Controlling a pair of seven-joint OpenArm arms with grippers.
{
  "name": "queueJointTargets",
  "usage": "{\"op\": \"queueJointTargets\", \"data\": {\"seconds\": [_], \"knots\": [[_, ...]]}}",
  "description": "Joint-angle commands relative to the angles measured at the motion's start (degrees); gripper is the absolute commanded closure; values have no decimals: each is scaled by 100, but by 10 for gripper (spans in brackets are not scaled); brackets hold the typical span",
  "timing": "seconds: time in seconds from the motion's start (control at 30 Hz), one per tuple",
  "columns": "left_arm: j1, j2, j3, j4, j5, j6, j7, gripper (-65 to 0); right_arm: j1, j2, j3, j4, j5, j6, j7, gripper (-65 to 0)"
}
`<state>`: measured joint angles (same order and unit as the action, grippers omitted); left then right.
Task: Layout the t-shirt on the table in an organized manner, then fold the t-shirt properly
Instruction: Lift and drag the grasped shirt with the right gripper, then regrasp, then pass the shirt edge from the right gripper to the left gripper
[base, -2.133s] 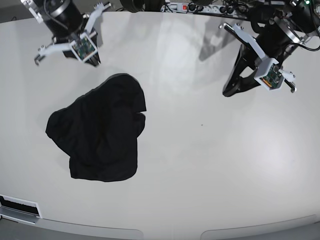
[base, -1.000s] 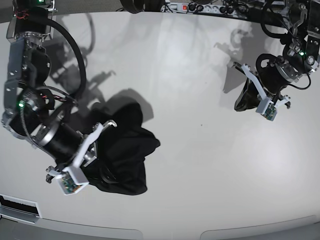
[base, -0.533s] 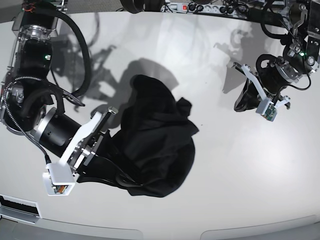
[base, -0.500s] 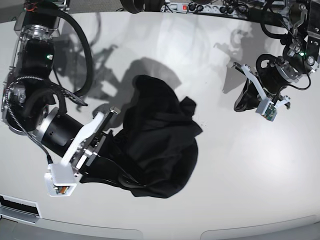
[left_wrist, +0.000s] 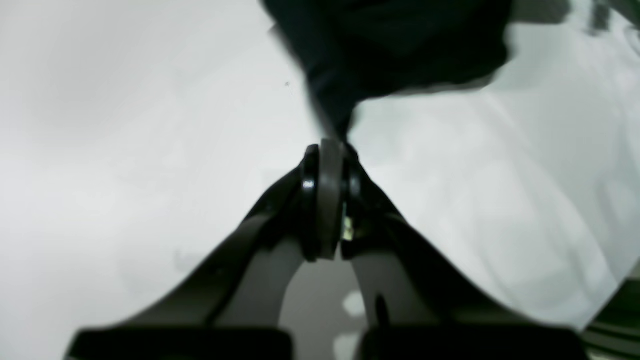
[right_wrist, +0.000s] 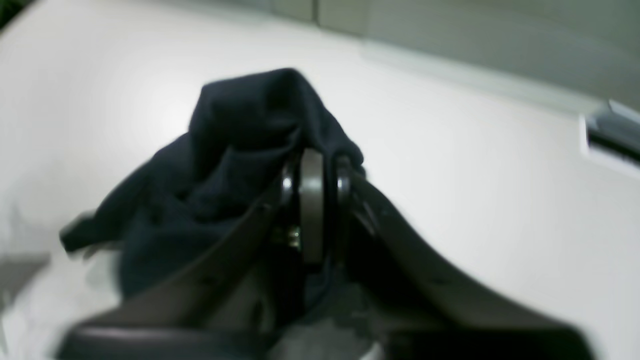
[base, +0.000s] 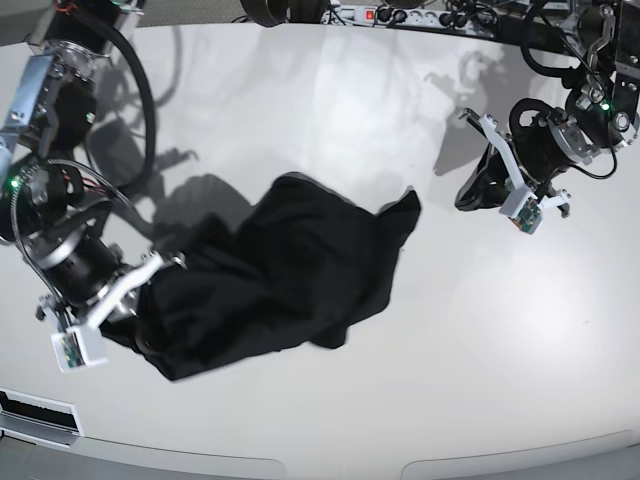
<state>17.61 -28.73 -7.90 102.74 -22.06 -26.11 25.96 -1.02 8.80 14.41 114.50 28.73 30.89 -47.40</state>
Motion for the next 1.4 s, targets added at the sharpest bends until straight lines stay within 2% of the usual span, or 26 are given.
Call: {"op": "queueJointTargets", "data": {"seconds": [0.0, 0.07, 0.1, 0.13, 0.23, 0.27, 0.3, 0.33, 0.43, 0.5, 0.57, 0.63, 0.73, 0.83, 0.97, 1.0, 1.03, 1.07, 1.13, 1.17, 1.23, 1.3, 1.37], "knots": [[-35, -79, -35, 92, -101, -24, -179, 0, 46, 116, 31, -28, 68, -76, 170, -194], [-35, -79, -35, 92, -131, -26, -195, 0, -42, 278, 31, -299, -201, -177, 173, -396], [-33, -79, -35, 92, -153, -26, -192, 0, -42, 350, 31, -459, -380, -221, 168, -462], [-31, -76, -35, 92, -179, -26, -188, 0, -39, 417, 31, -614, -579, -339, 168, -497], [-33, -81, -35, 92, -184, -24, -184, 0, -42, 568, 33, -852, -953, -894, 146, -504], [-33, -81, -35, 92, -184, -22, -184, 0, -42, 564, 31, -848, -896, -909, 96, -503], [-33, -79, -35, 92, -186, -22, -186, 0, -39, 562, 17, -841, -616, -745, 26, -503], [-31, -76, -35, 92, -188, -24, -186, 0, -42, 549, 9, -841, -144, -442, -70, -503], [-31, -79, -35, 92, -184, -22, -184, 0, -42, 479, -120, -841, 1808, 826, -802, -494], [-31, -79, -35, 92, -184, -22, -160, 0, -42, 365, -400, -844, 2756, 911, -1381, -493], [-33, -79, -37, 92, -186, -22, -151, 0, -42, 225, -837, -861, 2931, 911, -1591, -493], [-33, -79, -35, 92, -186, -22, -153, 0, -42, 101, -1362, -935, 2483, 911, -1436, -493], [-31, -81, -37, 92, -184, -15, -98, 0, -35, -9, -2087, -1257, 1062, 911, -476, -493], [-31, -81, -37, 92, -186, 129, 11, 0, -2, -9, -2671, -1797, -192, 343, 382, -493], [-33, -81, -37, 92, -186, 302, 0, 0, 92, -11, -3276, -2564, -1167, -417, 785, -492], [-33, -81, -37, 92, -188, 299, 0, 0, 109, -22, -3388, -2743, -1384, -586, 883, -487], [-33, -81, -37, 92, -192, 299, 2, 0, 138, -24, -3486, -2911, -1604, -723, 1014, -449], [-37, -81, -37, 92, -208, 297, -2, 0, 184, -24, -3574, -3069, -1753, -807, 1126, -370], [-50, -81, -37, 92, -210, 297, -20, 0, 282, -39, -3707, -3222, -1810, -780, 1113, -109], [-52, -81, -37, 92, -219, 295, -22, 0, 323, -50, -3759, -3206, -1803, -693, 1086, 0], [-48, -81, -37, 92, -236, 297, -20, 0, 420, -107, -3816, -3071, -1510, -417, 1021, 0], [-46, -83, -37, 92, -225, 297, -15, 0, 487, -216, -3812, -2752, -916, -39, 894, 0], [-46, -83, -37, 92, -223, 297, -13, 0, 509, -348, -3803, -2229, -116, 568, 824, 0]]}}
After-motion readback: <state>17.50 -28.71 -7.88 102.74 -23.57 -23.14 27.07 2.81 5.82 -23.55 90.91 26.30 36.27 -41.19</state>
